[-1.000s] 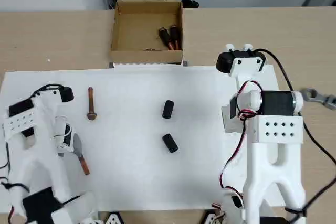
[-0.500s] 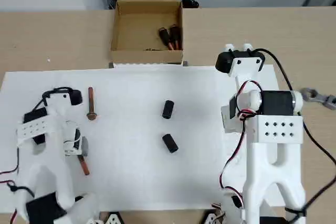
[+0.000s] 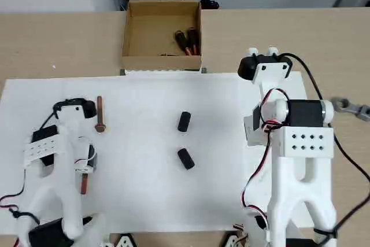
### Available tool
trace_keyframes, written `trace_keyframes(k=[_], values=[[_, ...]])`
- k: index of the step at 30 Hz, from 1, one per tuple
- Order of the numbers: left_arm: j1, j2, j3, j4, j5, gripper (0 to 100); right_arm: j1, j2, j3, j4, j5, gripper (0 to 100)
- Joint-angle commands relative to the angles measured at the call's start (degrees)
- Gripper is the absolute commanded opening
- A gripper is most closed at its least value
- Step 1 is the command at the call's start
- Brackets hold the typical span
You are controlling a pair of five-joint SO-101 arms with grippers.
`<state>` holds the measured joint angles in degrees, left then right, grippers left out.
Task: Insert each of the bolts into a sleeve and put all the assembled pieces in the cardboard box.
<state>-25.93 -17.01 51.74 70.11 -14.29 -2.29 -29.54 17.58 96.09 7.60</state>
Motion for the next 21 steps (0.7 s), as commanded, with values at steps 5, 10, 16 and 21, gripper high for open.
trace_keyframes(k=[5, 10, 16, 21], values=[[-5.10, 0.18, -7.69, 0.62, 0.44, 1, 0.48, -1.80, -0.70, -0.75, 0.62, 0.6], [-3.34, 0.18, -15.96, 8.26, 0.53, 1, 0.48, -3.91, -0.53, -0.75, 0.62, 0.6], [0.88, 0.09, -22.90, 15.21, 1.05, 1, 0.48, -6.02, -0.44, -0.66, 0.09, 0.5], [-1.49, -3.78, -34.42, 18.99, 6.33, 1, 0.40, -3.38, -0.79, -3.38, -2.46, 0.8]])
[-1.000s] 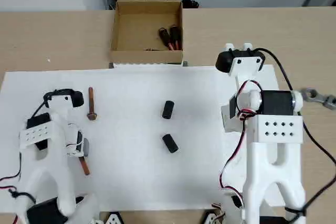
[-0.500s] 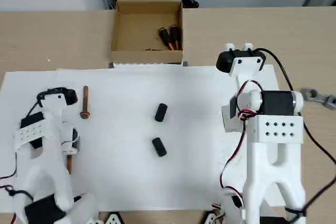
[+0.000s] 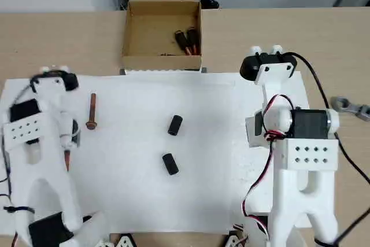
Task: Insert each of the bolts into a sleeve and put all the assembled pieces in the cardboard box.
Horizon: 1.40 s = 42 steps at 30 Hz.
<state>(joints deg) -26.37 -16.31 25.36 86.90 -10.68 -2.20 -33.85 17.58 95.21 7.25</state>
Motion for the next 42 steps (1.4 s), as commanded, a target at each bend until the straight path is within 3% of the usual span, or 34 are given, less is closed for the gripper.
trace_keyframes(k=[1, 5, 12, 21, 36, 42], values=[[-1.23, -6.15, -10.15, 2.81, 3.78, 1, -0.13, 1.89, -0.79, -3.82, -2.99, 0.9], [-1.76, -13.71, -16.13, 4.40, 11.16, 1, -6.02, 6.90, -0.88, -7.43, -5.63, 1.3], [-1.76, -19.08, -18.68, 4.57, 21.10, 1, -13.32, 14.99, -10.90, -8.84, -8.62, 10.7], [-1.85, -18.64, -18.68, 5.01, 21.36, 1, -13.76, 26.07, -12.66, -18.51, -8.97, 10.9], [-1.85, -20.84, -18.68, 5.01, 21.45, 1, -16.13, 31.08, -12.75, -28.09, -9.14, 11.2], [-1.85, -20.92, -18.68, 5.54, 21.27, 1, -17.71, 34.33, -15.38, -28.44, -16.35, 17.7]])
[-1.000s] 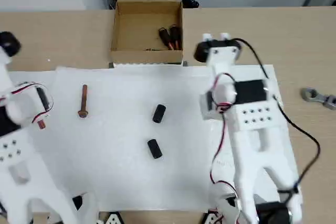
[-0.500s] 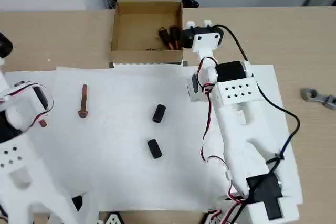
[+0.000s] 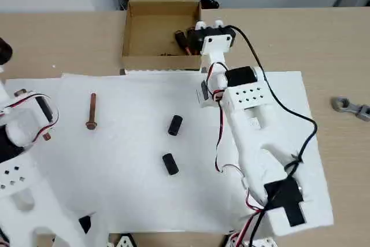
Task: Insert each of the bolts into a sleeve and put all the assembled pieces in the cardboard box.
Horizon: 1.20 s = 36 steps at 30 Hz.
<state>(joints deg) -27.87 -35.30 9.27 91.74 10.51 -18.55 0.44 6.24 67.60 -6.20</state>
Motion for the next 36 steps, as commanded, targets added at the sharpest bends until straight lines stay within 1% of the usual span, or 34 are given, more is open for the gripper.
trace_keyframes(k=[1, 4, 8, 12, 18, 21, 27, 30, 33, 36], values=[[-0.35, -1.93, -2.59, 0.97, 0.09, 1, -2.24, 0.48, -4.84, -0.75, -3.69, 17.7], [-0.35, -1.93, -2.59, 1.41, 0.00, 1, -6.02, 1.80, -5.71, -0.84, -6.68, 17.7], [-0.35, -1.93, -2.51, 1.41, -0.09, 1, -11.12, 4.53, -5.98, -0.75, -16.09, 17.7], [-0.35, -1.93, -2.51, 1.41, -0.09, 1, -12.70, 7.16, -5.98, 2.86, -23.74, 17.7], [-0.35, -1.58, -2.51, 1.93, -0.09, 1, -12.79, 7.78, -5.98, 8.66, -24.44, 17.7], [-0.35, -1.49, -2.51, 1.93, -0.09, 1, -14.20, 8.13, -5.80, 9.54, -24.53, 17.7], [-0.35, -1.49, -2.51, 2.11, -0.09, 1, -18.15, 8.13, -5.98, 4.62, -24.62, 17.7], [-0.35, -1.67, -2.51, 2.11, -0.09, 1, -18.33, 8.31, -5.71, 3.12, -24.88, 17.7], [-0.35, -1.58, -2.51, 2.11, -0.09, 1, -18.07, 8.40, -5.63, 3.21, -27.25, 17.7], [-0.35, -1.49, -2.51, 2.11, -0.09, 1, -17.98, 10.15, -5.63, 3.38, -27.16, 17.7]])
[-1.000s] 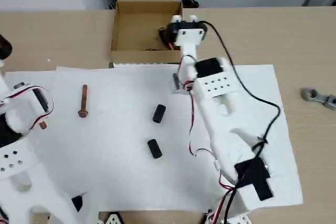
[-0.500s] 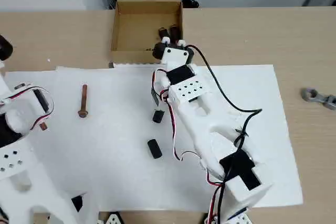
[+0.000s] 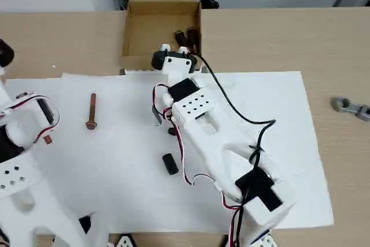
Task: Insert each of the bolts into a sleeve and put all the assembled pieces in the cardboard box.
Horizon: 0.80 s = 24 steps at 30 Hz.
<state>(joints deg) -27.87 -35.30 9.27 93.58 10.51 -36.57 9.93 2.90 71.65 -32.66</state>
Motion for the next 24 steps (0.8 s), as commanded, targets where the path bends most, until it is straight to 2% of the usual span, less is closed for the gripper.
trace_keyframes(k=[1, 13, 19, 24], values=[[-0.35, -1.49, -2.51, 0.18, -0.09, 1, 0.04, 1.63, -2.29, -0.48, -0.70, 17.7], [-0.35, -1.49, -2.51, 0.00, -0.09, 1, 0.04, 6.73, -2.64, -0.57, -0.62, 16.9], [-0.35, -1.49, -2.51, 0.00, -0.18, 1, 1.71, 6.73, -2.64, -0.84, 0.00, 4.1], [-0.35, -1.49, -2.51, 0.00, -0.18, 1, 2.77, 6.90, -2.46, -1.54, 5.45, 2.3]])
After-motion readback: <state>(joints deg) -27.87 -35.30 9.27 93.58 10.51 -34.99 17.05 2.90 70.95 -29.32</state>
